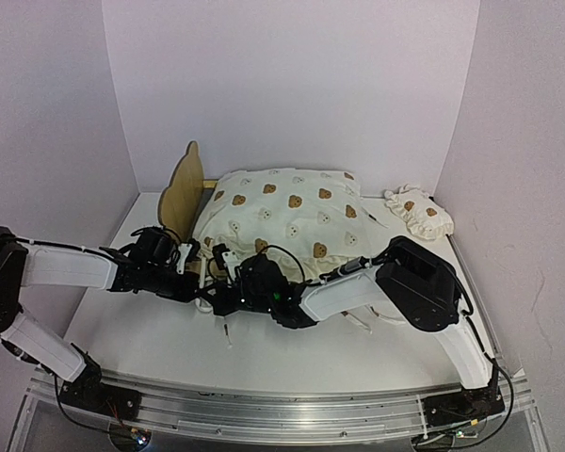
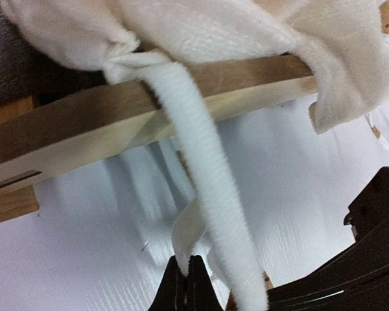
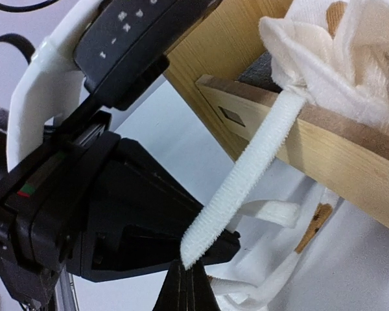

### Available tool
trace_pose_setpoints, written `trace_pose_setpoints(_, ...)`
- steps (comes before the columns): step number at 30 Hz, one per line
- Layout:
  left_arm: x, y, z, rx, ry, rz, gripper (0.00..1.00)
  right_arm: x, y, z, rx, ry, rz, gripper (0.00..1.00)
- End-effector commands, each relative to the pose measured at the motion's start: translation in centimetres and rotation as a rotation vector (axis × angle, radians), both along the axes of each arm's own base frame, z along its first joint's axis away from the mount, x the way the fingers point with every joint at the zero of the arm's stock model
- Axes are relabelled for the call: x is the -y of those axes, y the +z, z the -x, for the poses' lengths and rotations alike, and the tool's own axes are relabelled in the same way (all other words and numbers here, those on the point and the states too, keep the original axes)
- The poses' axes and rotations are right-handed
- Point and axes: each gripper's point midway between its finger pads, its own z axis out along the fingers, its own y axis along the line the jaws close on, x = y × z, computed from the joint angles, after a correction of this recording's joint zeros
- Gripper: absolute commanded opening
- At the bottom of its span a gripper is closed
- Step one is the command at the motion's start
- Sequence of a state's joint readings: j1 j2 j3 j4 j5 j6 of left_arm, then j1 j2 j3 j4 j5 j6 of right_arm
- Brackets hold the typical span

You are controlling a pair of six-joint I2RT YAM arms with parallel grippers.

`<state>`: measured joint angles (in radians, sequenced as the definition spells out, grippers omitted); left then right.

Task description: Set up the pet bed

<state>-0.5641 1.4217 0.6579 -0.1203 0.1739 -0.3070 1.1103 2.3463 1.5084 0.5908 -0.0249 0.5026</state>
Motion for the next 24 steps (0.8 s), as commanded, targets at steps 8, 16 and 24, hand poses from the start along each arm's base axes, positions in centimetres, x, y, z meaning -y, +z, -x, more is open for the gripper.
trace_pose_setpoints(8, 4.3, 1.3, -0.6, 0.221, -0.537, 0.000, 0.00, 1.5, 3.4, 0.1, -0.008, -0.024, -0.052, 0.11)
trace_pose_setpoints(16, 4.6, 0.0, -1.5, 0.267, -0.637, -0.080, 0.00, 4.7, 4.3, 0.9, 0.021, -0.002, -0.002, 0.36)
trace_pose_setpoints(24, 4.7, 0.1, -1.6, 0.323, -0.679, -0.099, 0.00, 9.5, 3.5, 1.4, 0.165, 0.158, 0.189, 0.50)
